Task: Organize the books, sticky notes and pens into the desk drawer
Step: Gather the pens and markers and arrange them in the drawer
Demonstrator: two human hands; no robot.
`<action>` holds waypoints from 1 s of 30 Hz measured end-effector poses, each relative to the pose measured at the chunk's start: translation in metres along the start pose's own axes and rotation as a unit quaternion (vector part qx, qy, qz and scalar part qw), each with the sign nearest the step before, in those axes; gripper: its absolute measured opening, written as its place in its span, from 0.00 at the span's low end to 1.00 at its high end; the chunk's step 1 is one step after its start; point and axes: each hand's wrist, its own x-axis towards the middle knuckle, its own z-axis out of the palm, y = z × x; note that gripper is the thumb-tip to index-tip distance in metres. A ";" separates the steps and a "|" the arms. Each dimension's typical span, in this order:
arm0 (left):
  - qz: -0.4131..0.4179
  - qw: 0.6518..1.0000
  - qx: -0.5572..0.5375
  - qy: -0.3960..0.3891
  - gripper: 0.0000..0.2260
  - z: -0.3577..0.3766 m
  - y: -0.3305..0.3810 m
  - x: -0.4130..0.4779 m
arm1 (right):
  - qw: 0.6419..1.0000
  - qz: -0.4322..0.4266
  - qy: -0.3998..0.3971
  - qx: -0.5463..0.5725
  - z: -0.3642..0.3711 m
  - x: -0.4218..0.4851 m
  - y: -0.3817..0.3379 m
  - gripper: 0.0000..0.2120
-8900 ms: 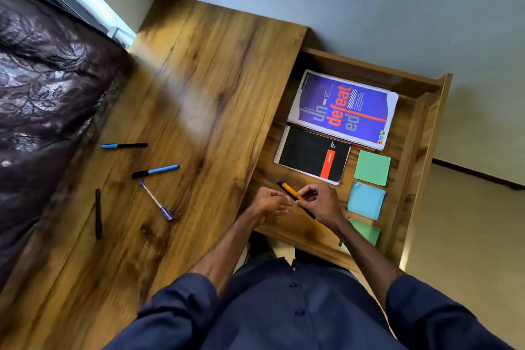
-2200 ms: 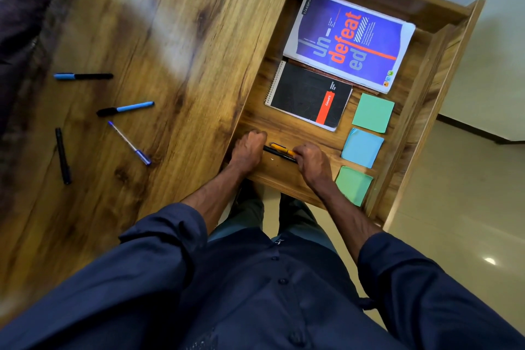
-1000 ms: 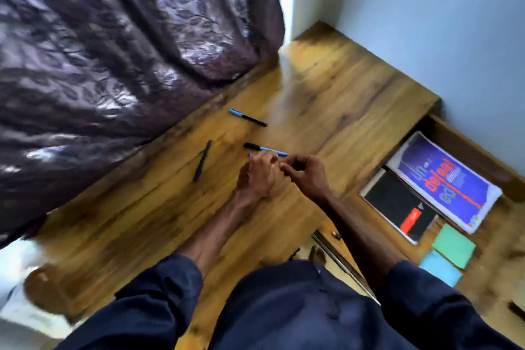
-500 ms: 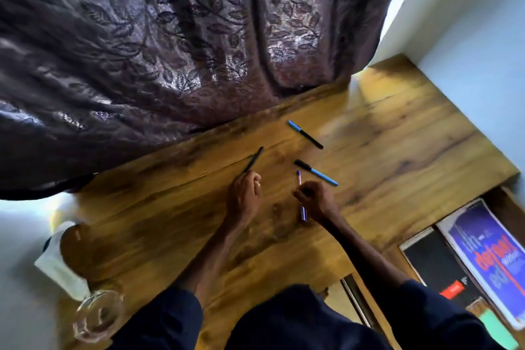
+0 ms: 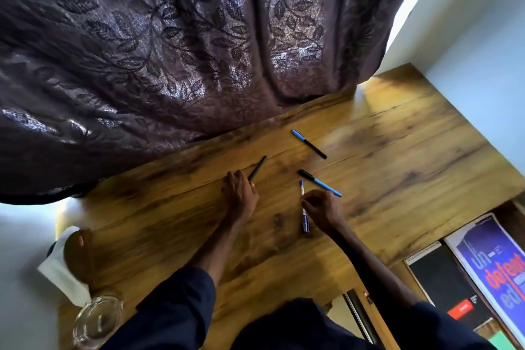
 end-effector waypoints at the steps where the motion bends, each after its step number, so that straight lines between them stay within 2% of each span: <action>1: -0.002 1.000 0.014 -0.010 0.19 0.001 -0.001 0.002 | 1.000 -0.006 -0.004 0.001 0.000 0.000 0.001 0.03; 4: 0.012 1.000 0.011 -0.003 0.12 0.001 -0.002 0.005 | 1.000 -0.002 -0.010 0.011 -0.001 0.002 0.008 0.03; 9: 0.033 0.998 -0.045 0.023 0.08 -0.008 -0.003 0.000 | 1.000 0.014 -0.001 0.026 -0.006 0.003 0.017 0.03; 12: 0.075 0.986 -0.136 0.056 0.08 -0.013 0.000 0.000 | 0.999 0.026 0.004 0.029 -0.011 0.005 0.021 0.03; 15: 0.115 0.952 -0.275 0.075 0.08 -0.026 0.018 -0.002 | 0.999 0.040 0.008 0.035 -0.015 0.009 0.024 0.03; 20: -0.020 0.888 -0.458 -0.006 0.11 -0.039 0.059 0.001 | 0.996 0.057 0.020 0.066 -0.020 0.018 0.028 0.04; 22: -0.049 0.844 -0.533 -0.047 0.10 -0.034 0.067 0.005 | 0.996 0.060 0.030 0.053 -0.023 0.023 0.028 0.03; 24: -0.057 0.817 -0.570 -0.072 0.07 -0.031 0.073 0.006 | 0.997 0.056 0.052 0.028 -0.027 0.028 0.028 0.04; 27: -0.070 0.812 -0.573 -0.093 0.05 -0.023 0.078 0.002 | 0.995 0.039 0.087 -0.012 -0.030 0.042 0.034 0.08; 30: -0.084 0.821 -0.554 -0.104 0.08 -0.015 0.079 -0.003 | 0.997 0.003 0.043 -0.072 -0.021 0.056 0.044 0.12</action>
